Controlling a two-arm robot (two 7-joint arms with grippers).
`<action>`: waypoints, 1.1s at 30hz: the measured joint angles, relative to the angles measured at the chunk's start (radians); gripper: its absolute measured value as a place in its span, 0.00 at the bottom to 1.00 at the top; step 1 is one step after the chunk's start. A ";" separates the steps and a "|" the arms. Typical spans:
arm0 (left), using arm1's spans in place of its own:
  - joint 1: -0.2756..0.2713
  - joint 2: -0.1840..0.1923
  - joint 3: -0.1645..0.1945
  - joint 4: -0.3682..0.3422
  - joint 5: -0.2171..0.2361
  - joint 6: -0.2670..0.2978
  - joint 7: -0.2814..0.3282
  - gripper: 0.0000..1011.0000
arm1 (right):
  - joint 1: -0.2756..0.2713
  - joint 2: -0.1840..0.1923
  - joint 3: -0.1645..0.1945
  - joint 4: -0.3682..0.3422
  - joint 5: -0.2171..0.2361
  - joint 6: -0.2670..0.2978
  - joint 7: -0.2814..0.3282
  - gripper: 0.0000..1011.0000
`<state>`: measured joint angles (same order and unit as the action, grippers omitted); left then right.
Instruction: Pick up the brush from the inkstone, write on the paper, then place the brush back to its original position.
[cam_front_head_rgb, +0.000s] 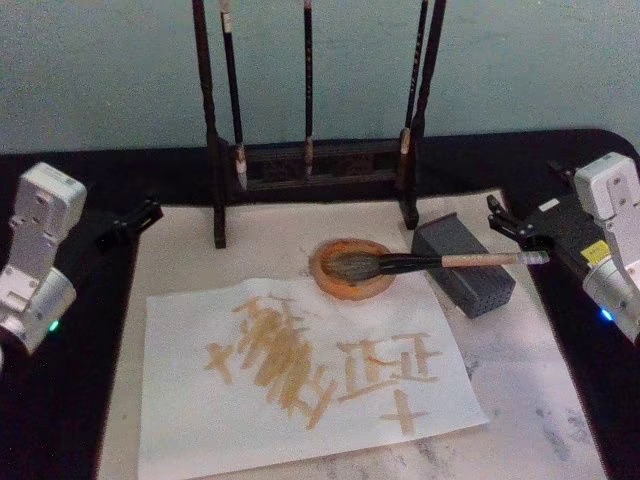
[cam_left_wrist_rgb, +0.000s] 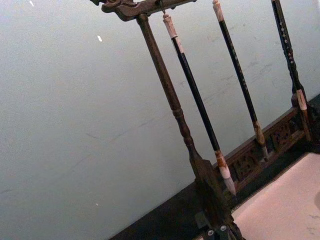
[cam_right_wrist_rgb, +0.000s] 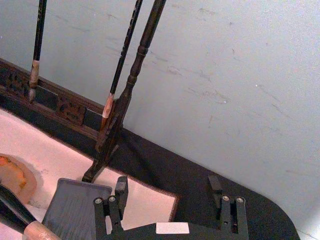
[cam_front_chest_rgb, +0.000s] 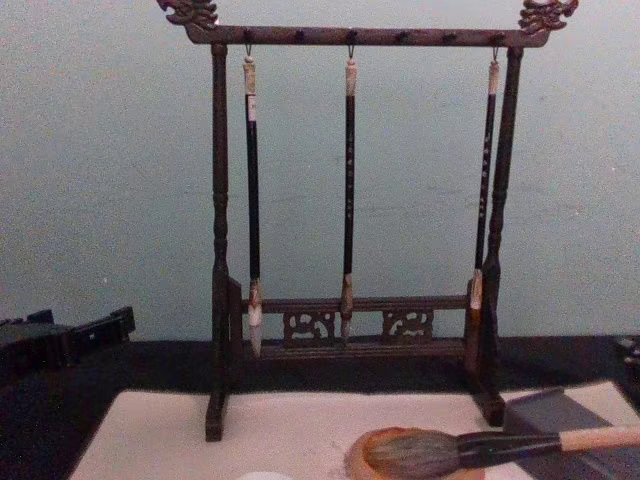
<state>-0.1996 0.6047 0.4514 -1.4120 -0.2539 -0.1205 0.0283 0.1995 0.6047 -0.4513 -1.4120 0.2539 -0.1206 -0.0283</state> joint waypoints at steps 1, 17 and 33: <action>0.000 0.000 0.000 0.000 0.000 0.000 0.000 0.99 | 0.000 0.000 0.000 0.000 0.000 0.000 0.000 1.00; 0.000 0.000 0.000 0.000 0.000 0.000 0.000 0.99 | 0.000 0.000 0.000 0.000 0.000 0.000 0.000 1.00; 0.000 0.000 0.000 0.000 0.000 0.000 0.000 0.99 | 0.000 0.000 0.000 0.000 0.000 0.000 0.000 1.00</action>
<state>-0.1995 0.6047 0.4514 -1.4120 -0.2539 -0.1205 0.0283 0.1995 0.6047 -0.4514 -1.4120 0.2539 -0.1206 -0.0283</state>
